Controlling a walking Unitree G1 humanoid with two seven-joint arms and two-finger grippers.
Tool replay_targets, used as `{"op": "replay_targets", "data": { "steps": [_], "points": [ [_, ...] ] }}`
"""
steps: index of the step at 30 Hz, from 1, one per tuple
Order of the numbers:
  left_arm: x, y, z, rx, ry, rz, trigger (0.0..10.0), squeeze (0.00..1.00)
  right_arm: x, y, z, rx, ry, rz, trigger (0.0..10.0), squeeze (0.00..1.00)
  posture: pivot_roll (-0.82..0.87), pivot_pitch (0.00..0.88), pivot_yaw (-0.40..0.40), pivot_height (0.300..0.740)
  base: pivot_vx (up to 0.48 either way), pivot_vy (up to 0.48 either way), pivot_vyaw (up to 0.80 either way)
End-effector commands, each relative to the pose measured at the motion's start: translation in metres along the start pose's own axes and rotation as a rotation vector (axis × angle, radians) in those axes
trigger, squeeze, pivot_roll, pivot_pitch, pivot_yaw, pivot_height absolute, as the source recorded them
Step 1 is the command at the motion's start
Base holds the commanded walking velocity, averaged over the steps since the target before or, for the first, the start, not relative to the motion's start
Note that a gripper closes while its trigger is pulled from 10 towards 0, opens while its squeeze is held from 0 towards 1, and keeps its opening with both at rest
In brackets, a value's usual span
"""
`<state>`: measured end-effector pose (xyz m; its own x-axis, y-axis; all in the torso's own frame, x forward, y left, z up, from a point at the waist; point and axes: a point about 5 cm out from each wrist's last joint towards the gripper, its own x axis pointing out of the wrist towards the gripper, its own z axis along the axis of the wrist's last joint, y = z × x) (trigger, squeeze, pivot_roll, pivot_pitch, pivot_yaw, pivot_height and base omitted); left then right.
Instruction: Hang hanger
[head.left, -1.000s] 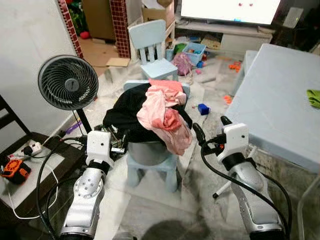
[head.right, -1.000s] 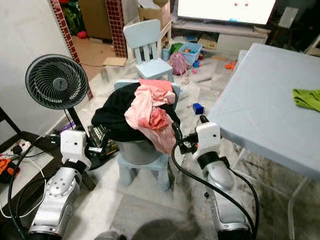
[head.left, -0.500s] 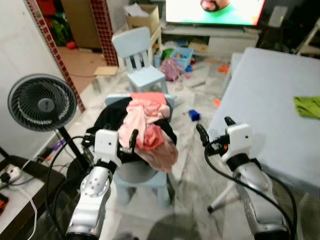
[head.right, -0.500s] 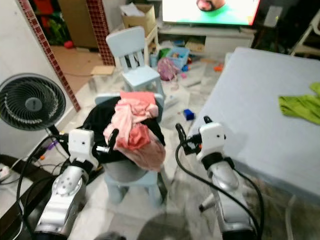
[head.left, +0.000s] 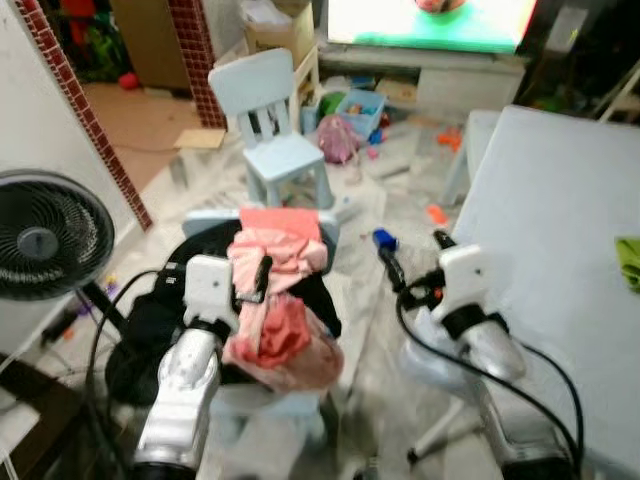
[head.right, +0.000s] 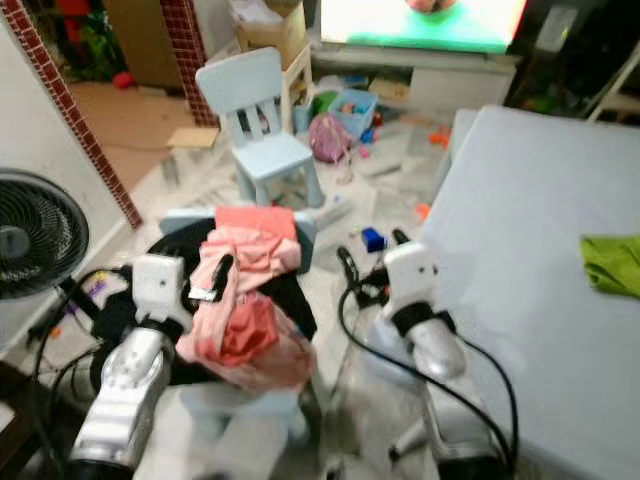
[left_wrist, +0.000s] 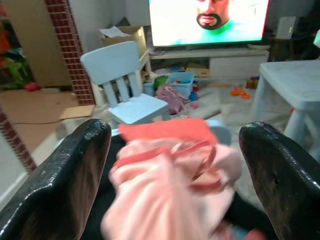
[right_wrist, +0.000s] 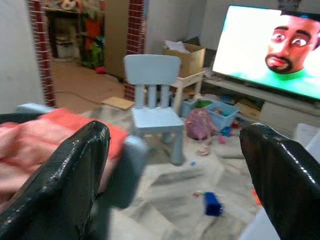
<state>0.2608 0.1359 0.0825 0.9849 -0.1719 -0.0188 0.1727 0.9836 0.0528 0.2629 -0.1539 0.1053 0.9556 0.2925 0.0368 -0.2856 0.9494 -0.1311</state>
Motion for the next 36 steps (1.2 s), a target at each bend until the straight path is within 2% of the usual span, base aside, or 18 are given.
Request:
{"op": "replay_targets", "data": {
  "steps": [1,15,20,23,25,29,36],
  "points": [
    [0.001,0.012,0.001,0.02,0.004,0.038,10.0,0.0,0.004,0.006,0.006,0.004,-0.031,0.019,10.0,0.0,0.01,0.0,0.005,0.74,0.0,0.0,0.0],
    [0.003,0.013,-0.005,-0.008,0.098,0.098,10.0,0.0,0.002,0.007,0.005,-0.008,-0.023,0.041,10.0,0.0,0.01,0.0,-0.011,0.74,0.0,0.0,0.0],
    [0.009,0.016,-0.013,-0.025,0.183,0.104,10.0,0.0,0.001,0.004,0.007,-0.02,-0.018,0.038,10.0,0.0,0.0,0.0,-0.017,0.74,0.0,0.0,0.0],
    [0.011,0.015,-0.016,-0.041,0.223,0.077,10.0,0.0,-0.003,0.002,0.006,-0.033,-0.004,0.044,10.0,0.0,-0.01,0.0,-0.02,0.74,0.0,0.0,0.0],
    [0.015,0.014,-0.025,-0.023,0.308,0.034,10.0,0.0,-0.005,-0.002,0.004,-0.049,0.016,0.042,10.0,0.0,-0.02,0.0,-0.018,0.74,0.0,0.0,0.0],
    [0.017,0.013,-0.03,-0.015,0.357,-0.009,10.0,0.0,-0.005,-0.003,0.005,-0.049,0.015,0.042,10.0,0.0,-0.02,0.0,-0.018,0.74,0.0,0.0,0.0],
    [0.028,0.01,-0.037,0.01,0.431,-0.073,10.0,0.0,-0.013,0.007,0.006,-0.046,0.061,0.173,10.0,0.0,-0.05,0.0,-0.006,0.74,0.0,0.0,0.0]
  ]
}}
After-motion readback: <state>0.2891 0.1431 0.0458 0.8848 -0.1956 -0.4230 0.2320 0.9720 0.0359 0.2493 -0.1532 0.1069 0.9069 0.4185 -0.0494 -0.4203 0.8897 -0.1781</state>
